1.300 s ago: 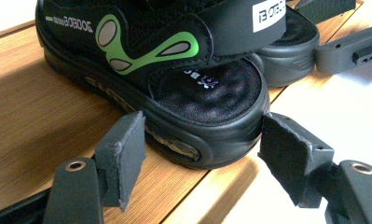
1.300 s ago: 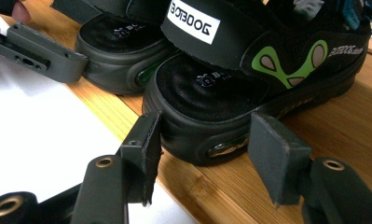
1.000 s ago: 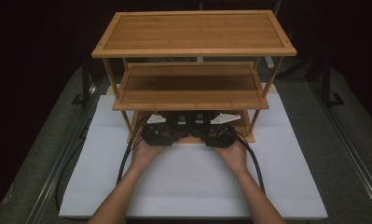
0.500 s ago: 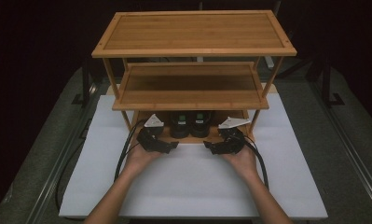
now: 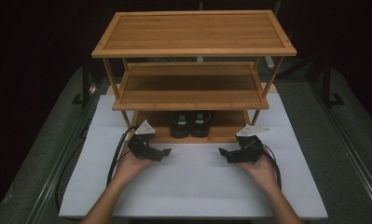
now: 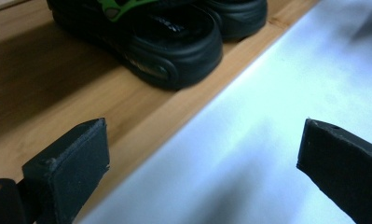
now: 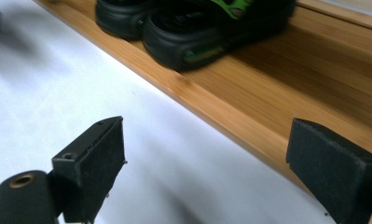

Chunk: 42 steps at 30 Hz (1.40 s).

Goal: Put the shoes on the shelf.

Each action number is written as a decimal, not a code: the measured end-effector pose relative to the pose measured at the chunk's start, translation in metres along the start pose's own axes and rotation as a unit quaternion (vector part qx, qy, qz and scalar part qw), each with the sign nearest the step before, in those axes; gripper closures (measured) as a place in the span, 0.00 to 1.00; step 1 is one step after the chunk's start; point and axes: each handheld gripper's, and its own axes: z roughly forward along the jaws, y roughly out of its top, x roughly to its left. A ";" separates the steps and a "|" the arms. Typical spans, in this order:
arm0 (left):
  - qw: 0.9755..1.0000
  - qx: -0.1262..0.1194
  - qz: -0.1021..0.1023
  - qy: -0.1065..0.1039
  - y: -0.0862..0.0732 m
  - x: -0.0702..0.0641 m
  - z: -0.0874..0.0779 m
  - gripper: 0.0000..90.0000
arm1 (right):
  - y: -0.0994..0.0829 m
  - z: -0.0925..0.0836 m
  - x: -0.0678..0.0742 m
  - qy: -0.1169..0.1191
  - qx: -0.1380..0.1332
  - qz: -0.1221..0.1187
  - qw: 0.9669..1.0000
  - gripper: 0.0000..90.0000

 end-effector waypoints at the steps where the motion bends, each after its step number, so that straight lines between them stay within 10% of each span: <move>1: 1.000 0.002 0.002 -0.001 -0.002 -0.001 -0.003 0.02 | -0.002 -0.003 -0.001 -0.005 0.000 -0.002 1.000 0.11; 22: 0.999 0.016 0.002 0.031 -0.064 -0.016 -0.073 0.00 | -0.070 -0.068 -0.017 -0.038 0.002 0.026 0.999 0.10; 42: 0.996 0.049 -0.008 0.070 -0.121 -0.014 -0.105 0.00 | -0.095 -0.080 -0.019 -0.067 0.049 0.025 0.996 0.10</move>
